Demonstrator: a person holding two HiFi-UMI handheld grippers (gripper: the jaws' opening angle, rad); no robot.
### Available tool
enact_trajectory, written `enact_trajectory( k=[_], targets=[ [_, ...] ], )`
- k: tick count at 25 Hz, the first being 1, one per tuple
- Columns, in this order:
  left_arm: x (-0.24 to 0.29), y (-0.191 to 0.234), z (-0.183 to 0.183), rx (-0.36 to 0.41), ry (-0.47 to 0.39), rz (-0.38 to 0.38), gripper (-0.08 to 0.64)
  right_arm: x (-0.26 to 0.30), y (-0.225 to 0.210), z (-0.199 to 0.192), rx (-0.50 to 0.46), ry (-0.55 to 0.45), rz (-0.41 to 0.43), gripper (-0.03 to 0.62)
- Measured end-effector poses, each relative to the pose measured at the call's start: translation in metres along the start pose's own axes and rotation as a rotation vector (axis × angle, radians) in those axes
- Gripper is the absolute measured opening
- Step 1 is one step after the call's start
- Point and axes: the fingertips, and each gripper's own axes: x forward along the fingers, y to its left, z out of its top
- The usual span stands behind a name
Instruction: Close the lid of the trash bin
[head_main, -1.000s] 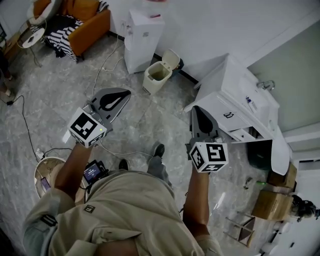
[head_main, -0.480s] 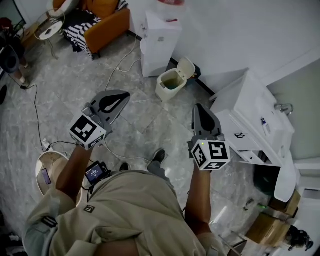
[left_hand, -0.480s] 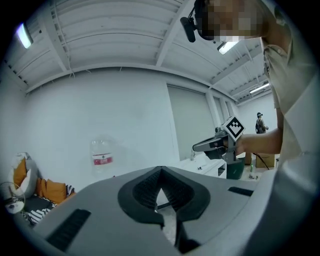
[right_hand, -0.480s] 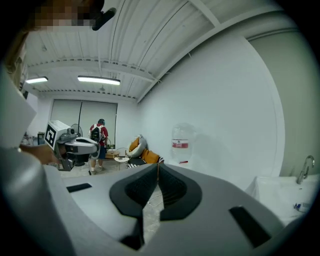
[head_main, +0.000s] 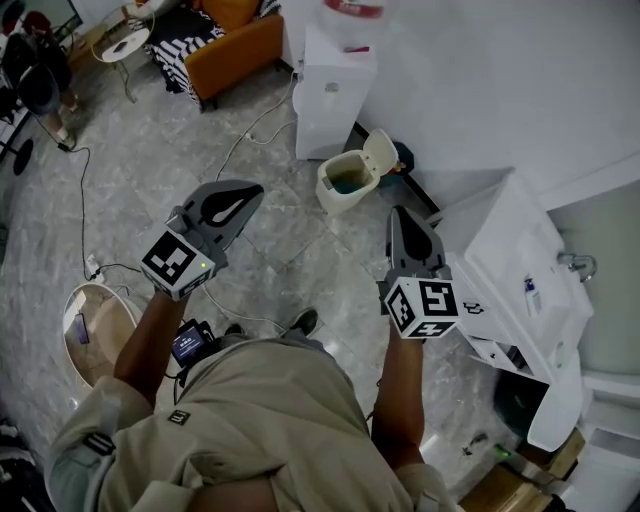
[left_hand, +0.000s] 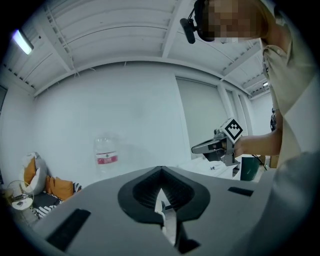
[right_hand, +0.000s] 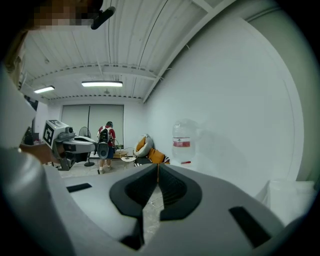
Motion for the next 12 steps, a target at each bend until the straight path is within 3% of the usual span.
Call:
enact_trajectory(
  k=[12],
  targets=[
    [0.08,-0.021,0.007,-0.003,0.068,0.028,0.014,0.006,-0.09,-0.015,0.063,0.004,0.025,0.026]
  ],
)
